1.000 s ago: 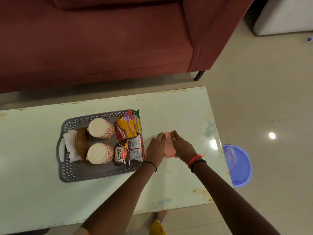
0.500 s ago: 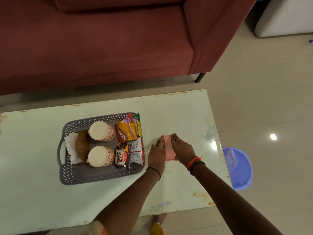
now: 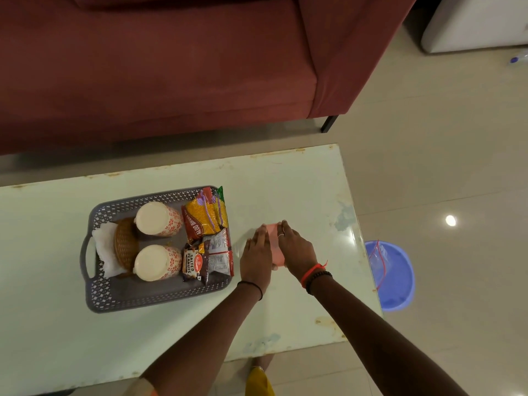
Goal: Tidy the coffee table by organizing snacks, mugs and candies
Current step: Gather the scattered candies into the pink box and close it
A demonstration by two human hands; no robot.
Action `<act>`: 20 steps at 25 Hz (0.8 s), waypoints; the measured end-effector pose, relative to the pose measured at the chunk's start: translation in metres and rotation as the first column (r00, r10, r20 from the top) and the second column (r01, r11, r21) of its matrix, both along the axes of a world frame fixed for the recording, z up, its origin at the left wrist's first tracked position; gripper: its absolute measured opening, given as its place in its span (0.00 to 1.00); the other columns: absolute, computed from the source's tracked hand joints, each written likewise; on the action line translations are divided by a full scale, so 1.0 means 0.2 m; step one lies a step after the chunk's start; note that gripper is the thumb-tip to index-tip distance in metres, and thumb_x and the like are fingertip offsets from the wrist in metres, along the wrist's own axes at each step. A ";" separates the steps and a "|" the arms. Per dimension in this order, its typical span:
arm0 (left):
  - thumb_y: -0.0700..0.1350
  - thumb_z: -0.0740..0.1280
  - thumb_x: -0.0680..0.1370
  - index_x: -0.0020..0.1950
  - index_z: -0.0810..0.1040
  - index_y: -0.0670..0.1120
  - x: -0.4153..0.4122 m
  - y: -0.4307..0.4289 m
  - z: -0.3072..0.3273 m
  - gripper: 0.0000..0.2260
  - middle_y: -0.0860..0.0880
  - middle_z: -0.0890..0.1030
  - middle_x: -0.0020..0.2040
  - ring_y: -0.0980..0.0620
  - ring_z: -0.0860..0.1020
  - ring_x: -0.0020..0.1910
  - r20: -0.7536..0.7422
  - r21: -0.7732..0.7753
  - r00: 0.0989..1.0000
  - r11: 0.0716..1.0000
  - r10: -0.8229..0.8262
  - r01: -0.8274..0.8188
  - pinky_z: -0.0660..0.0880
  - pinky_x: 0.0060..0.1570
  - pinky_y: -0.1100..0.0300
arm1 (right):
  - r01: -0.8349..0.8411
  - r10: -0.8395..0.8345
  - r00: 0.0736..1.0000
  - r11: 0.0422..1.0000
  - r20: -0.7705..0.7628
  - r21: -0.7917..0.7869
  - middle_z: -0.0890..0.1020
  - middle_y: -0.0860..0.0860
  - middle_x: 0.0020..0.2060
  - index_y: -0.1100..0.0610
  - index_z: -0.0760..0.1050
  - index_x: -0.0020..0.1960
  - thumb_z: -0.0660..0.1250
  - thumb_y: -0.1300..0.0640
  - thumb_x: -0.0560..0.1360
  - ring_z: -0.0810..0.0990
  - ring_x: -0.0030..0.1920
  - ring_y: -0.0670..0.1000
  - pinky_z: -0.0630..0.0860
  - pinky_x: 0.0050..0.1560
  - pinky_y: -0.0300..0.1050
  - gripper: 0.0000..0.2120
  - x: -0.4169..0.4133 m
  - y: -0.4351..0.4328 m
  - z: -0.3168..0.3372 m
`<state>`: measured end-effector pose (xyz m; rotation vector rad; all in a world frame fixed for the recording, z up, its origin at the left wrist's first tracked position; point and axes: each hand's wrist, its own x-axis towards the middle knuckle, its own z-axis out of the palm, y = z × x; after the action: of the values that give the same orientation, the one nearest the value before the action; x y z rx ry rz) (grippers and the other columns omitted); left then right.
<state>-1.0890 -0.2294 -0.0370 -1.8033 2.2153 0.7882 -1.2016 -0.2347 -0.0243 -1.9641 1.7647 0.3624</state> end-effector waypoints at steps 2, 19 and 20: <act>0.47 0.72 0.72 0.77 0.46 0.41 -0.01 0.00 0.00 0.44 0.46 0.54 0.78 0.49 0.58 0.76 -0.013 -0.004 1.000 1.000 0.023 -0.023 0.55 0.76 0.57 | 0.005 -0.006 0.999 0.999 0.034 0.033 0.53 0.58 0.77 0.63 0.51 0.76 0.67 0.65 0.74 0.74 0.65 0.57 0.80 0.54 0.49 0.37 -0.01 0.00 -0.01; 0.43 0.70 0.74 0.75 0.52 0.38 -0.03 0.00 0.00 0.37 0.44 0.52 0.78 0.47 0.55 0.76 0.017 -0.012 1.000 1.000 -0.026 0.026 0.56 0.75 0.56 | 0.740 -0.846 0.347 0.512 0.405 0.437 0.83 0.60 0.52 0.63 0.78 0.57 0.68 0.64 0.73 0.81 0.54 0.58 0.79 0.57 0.54 0.13 -0.07 -0.02 -0.15; 0.44 0.70 0.73 0.75 0.52 0.38 -0.03 0.00 0.00 0.38 0.43 0.52 0.78 0.47 0.55 0.76 0.019 -0.003 0.999 0.999 -0.034 0.034 0.56 0.75 0.56 | 0.742 -0.854 0.332 0.499 0.400 0.449 0.83 0.59 0.53 0.63 0.78 0.57 0.67 0.65 0.73 0.81 0.55 0.58 0.78 0.58 0.55 0.13 -0.07 0.01 -0.15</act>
<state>-1.0940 -0.2295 -0.0361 -1.7621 2.2303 0.7578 -1.2155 -0.2329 -0.0549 -0.6773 1.8968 -0.3992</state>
